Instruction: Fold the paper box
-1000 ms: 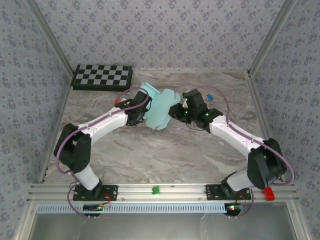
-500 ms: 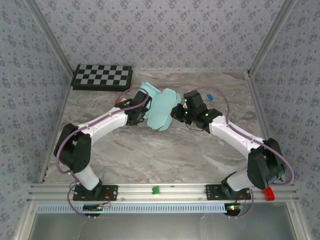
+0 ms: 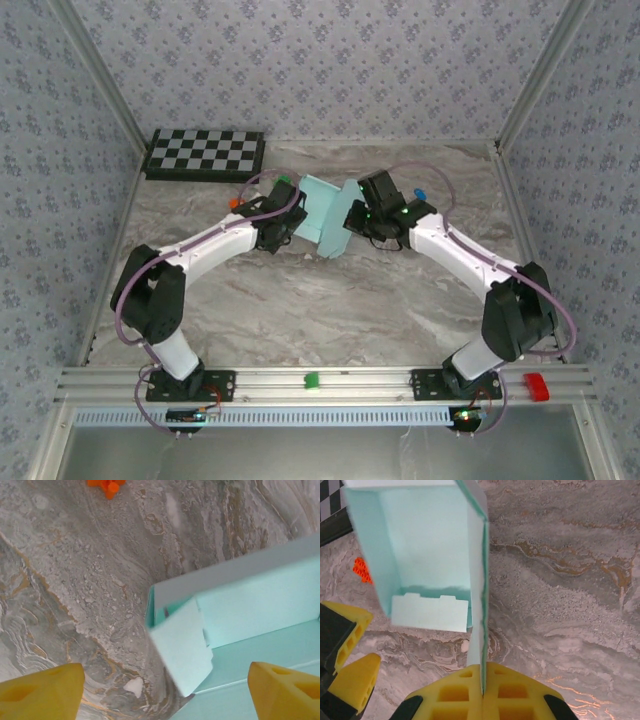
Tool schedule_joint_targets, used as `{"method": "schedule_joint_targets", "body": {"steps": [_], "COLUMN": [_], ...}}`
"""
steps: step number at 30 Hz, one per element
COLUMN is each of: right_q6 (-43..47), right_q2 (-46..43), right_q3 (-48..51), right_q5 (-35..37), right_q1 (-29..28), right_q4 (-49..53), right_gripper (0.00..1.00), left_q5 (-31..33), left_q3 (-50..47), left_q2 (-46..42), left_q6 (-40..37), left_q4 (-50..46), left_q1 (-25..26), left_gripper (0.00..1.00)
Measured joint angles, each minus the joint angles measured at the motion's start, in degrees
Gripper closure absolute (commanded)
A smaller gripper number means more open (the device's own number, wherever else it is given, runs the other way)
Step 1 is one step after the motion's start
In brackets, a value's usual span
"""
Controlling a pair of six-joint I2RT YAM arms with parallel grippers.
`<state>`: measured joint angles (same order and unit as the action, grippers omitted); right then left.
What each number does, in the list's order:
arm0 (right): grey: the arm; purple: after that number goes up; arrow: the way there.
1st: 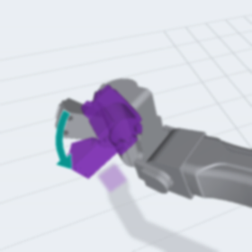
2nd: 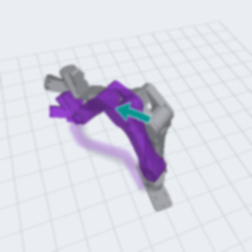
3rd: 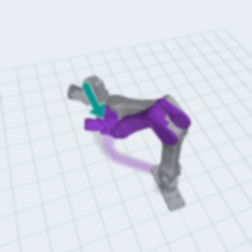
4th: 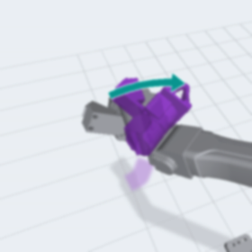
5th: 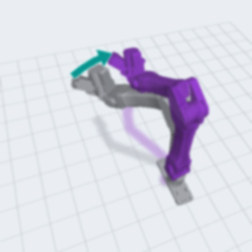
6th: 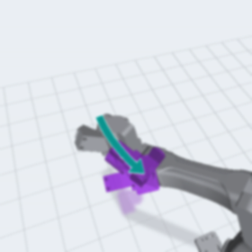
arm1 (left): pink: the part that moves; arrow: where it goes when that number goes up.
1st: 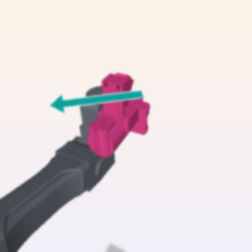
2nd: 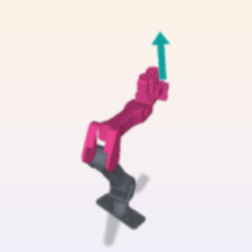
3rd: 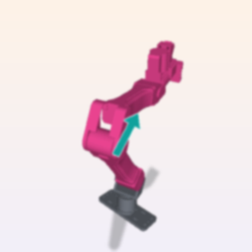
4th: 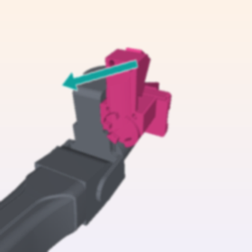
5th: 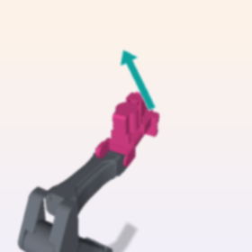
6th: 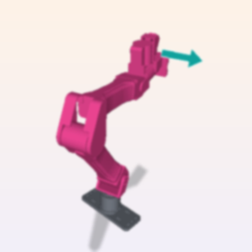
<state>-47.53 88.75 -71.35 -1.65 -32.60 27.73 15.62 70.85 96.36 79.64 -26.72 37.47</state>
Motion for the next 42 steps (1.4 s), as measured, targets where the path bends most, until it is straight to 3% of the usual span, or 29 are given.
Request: {"method": "schedule_joint_targets", "body": {"steps": [4,13,21,31,42], "right_q6": [2.9,13.8,28.9,46.0,59.1], "right_q2": [2.0,4.8,5.6,12.1,20.4], "right_q3": [-4.3,-13.9,-19.6,-28.5,-39.4], "right_q5": [0.5,1.5,3.0,2.3,5.6], "right_q1": [0.5,3.0,3.5,3.5,1.0], "right_q4": [4.6,18.3,28.5,36.8,42.6], "right_gripper": [1.0,1.0,1.0,1.0,1.0], "left_q5": [0.3,2.2,-5.3,-11.6,-15.2], "left_q3": [0.0,1.7,7.9,15.3,13.8], "left_q2": [-0.3,-3.1,-1.7,8.5,11.7], "left_q6": [-5.0,-21.6,-39.5,-50.3,-51.3], "left_q4": [0.4,0.1,-1.1,-4.0,-3.7], "left_q1": [0.0,-0.3,-4.5,-7.2,-8.2], "left_gripper": [0.07,0.06,0.1,0.31,0.56]}}
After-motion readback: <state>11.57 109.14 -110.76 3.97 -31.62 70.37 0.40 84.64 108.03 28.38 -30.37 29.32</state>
